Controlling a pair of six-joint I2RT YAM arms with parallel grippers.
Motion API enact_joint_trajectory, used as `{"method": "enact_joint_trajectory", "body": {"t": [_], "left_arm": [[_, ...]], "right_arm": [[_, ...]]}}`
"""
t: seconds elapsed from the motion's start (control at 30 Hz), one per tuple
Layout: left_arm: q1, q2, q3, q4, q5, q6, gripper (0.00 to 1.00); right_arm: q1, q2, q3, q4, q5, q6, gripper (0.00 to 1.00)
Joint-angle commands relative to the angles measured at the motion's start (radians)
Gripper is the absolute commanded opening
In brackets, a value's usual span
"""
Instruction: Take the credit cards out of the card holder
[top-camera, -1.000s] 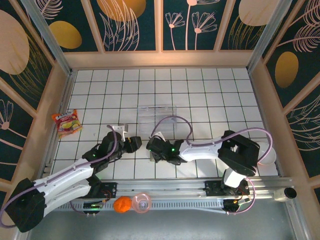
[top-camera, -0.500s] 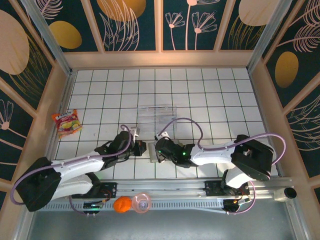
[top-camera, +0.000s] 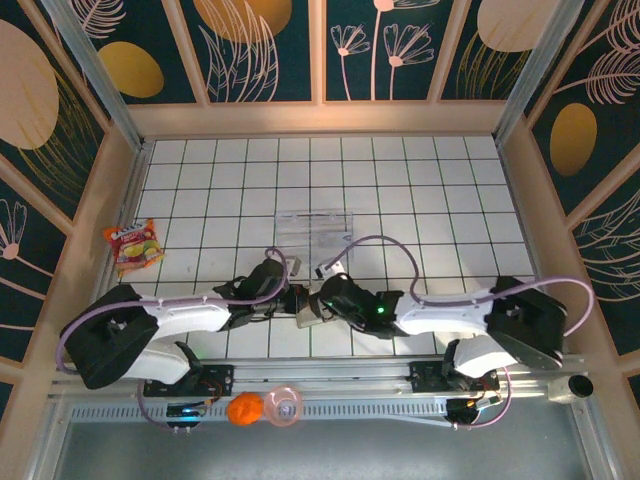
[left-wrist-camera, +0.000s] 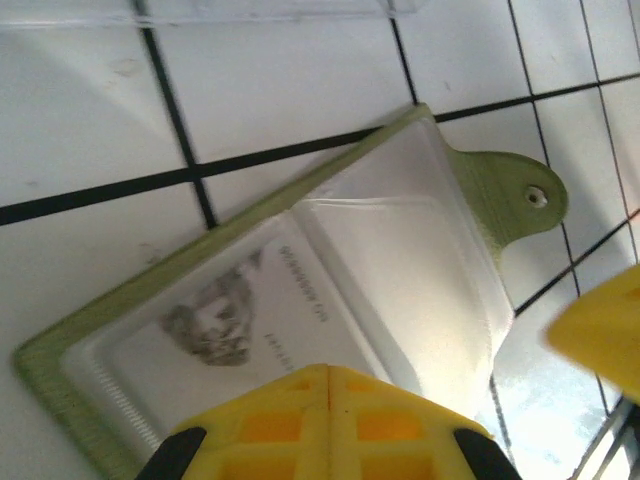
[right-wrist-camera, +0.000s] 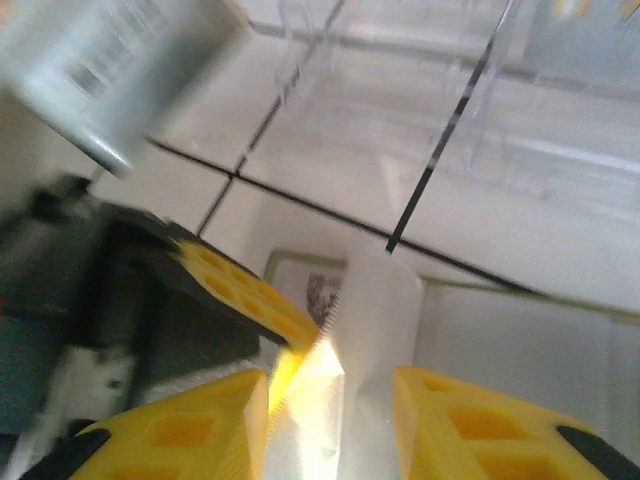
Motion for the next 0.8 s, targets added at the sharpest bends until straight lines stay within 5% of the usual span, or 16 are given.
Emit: {"method": "enact_joint_trajectory", "body": {"t": [0.0,0.4,0.6,0.77], "left_arm": [[-0.028,0.043,0.058,0.034,0.063,-0.004,0.02],[-0.087,0.304,0.272,0.011,0.156,0.017,0.04],[-0.085,0.059,0.187,0.046,-0.011,-0.020,0.20],[-0.048,-0.110,0.100,-0.105,-0.147,-0.029,0.20]], "right_arm": [[-0.013,-0.125,-0.041,-0.072,0.110,0.041,0.40],[-0.059,-0.386,-0.131,-0.256,0.163,0.155,0.37],[-0.141,-0.386,-0.156,-0.183,-0.011,0.115,0.35],[-0.213,-0.248,-0.124,-0.069,-0.221,0.030,0.21]]}}
